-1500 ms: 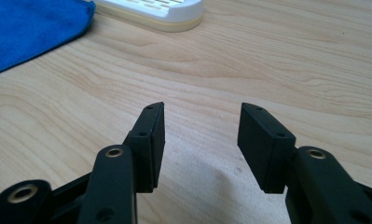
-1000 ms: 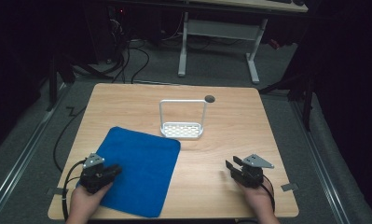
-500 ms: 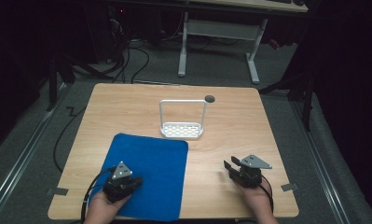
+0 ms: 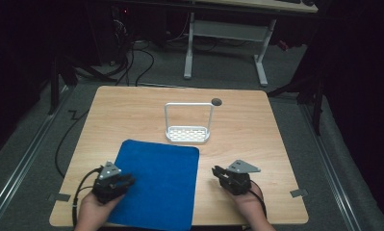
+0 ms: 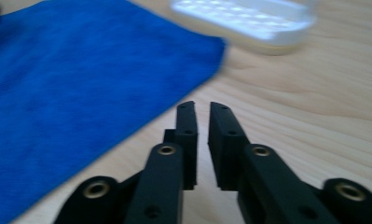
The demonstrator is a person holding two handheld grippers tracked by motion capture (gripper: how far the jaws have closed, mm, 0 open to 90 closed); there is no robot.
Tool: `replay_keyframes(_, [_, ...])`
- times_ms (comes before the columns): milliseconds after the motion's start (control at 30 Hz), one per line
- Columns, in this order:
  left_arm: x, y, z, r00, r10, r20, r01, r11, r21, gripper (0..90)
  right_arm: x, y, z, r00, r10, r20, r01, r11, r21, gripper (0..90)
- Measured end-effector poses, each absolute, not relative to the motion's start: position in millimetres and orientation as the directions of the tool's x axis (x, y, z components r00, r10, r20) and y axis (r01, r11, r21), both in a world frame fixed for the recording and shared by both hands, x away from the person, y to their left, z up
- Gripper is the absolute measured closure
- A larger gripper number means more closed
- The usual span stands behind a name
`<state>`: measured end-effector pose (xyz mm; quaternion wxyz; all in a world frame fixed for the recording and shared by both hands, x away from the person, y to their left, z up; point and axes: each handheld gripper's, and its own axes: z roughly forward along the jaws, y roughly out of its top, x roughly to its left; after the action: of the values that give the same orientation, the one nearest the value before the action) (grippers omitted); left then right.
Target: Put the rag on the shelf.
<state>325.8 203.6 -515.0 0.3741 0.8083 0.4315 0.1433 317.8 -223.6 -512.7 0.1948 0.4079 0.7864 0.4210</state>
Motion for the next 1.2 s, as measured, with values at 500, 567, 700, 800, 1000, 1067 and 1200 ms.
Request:
replay_keyframes(500, [331, 222, -527, 0.593, 0.791, -0.149, 0.631, -0.342, 0.697, 75.5, 328, -154, -530, -0.705, 0.708, -0.033, 0.471, 0.502, 0.726, 90.0])
replay_keyframes(567, [329, 217, -527, 0.611, 0.774, -0.162, 0.627, -0.349, 0.697, 77.0, 327, -164, -530, -0.696, 0.718, -0.026, 0.48, 0.491, 0.727, 90.0])
replay_keyframes(700, [324, 201, -526, 0.657, 0.738, -0.156, 0.604, -0.391, 0.694, 76.8, 324, -181, -530, -0.68, 0.733, -0.018, 0.493, 0.475, 0.729, 90.0])
replay_keyframes(800, [322, 191, -527, 0.681, 0.715, -0.155, 0.588, -0.409, 0.698, 76.6, 322, -191, -530, -0.671, 0.741, -0.014, 0.501, 0.467, 0.728, 90.0])
replay_keyframes(1000, [318, 178, -528, 0.71, 0.682, -0.176, 0.572, -0.413, 0.708, 75.3, 317, -207, -528, -0.657, 0.753, -0.019, 0.513, 0.466, 0.721, 90.0])
replay_keyframes(1067, [316, 172, -528, 0.724, 0.666, -0.181, 0.565, -0.421, 0.71, 75.2, 316, -211, -528, -0.652, 0.758, -0.019, 0.517, 0.462, 0.72, 90.0])
replay_keyframes(1200, [311, 159, -528, 0.754, 0.631, -0.182, 0.546, -0.448, 0.708, 74.9, 314, -224, -528, -0.637, 0.771, -0.011, 0.529, 0.447, 0.721, 90.0])
